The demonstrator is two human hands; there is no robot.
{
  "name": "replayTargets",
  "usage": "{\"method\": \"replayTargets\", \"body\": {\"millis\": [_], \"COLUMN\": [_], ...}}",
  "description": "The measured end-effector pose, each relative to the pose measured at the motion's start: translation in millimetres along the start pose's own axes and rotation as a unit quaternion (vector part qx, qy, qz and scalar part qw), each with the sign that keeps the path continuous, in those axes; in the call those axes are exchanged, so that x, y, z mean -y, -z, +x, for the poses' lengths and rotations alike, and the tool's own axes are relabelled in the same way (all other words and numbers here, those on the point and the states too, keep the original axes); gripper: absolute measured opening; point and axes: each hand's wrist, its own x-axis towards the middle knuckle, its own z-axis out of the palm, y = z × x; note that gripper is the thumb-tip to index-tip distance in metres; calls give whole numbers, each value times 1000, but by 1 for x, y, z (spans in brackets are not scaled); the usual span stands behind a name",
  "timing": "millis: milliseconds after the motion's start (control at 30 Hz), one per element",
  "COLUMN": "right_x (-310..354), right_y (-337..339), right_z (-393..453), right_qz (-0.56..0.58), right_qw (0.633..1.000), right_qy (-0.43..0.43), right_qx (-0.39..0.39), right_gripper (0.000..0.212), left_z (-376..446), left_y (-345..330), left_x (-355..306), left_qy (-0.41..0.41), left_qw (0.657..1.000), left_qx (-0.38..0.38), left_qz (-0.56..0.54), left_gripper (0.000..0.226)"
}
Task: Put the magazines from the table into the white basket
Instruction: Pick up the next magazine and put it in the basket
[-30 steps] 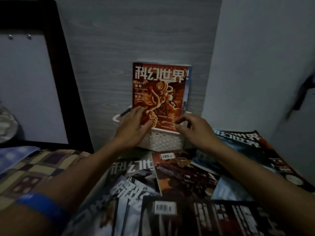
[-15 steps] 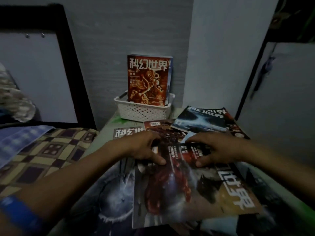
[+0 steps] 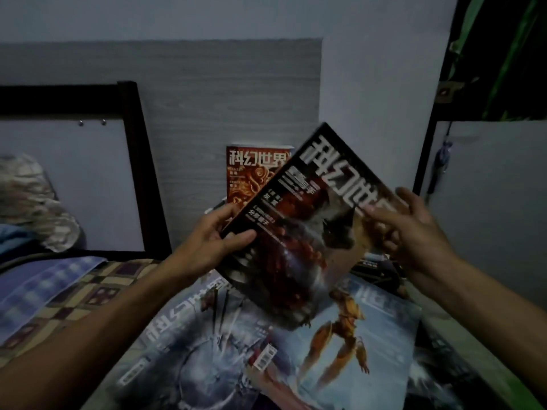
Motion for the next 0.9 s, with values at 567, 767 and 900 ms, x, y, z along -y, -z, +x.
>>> {"method": "replayTargets", "body": {"millis": [567, 767, 900], "right_x": [-63, -31, -34], "right_y": [-55, -100, -139], "right_z": [5, 82, 151], "right_qz": [-285, -145, -164], "right_qw": [945, 973, 969], "right_qy": [97, 171, 186], "right_qx": [130, 53, -8], "right_gripper": [26, 11, 17], "left_z": [1, 97, 177], "left_y": [-1, 45, 75], "left_x": [86, 44, 47], "left_qy": [6, -52, -46], "left_qw": [974, 938, 917], "left_qx": [-192, -296, -334], "left_qz": [119, 174, 214], "left_gripper": [32, 8, 9]}}
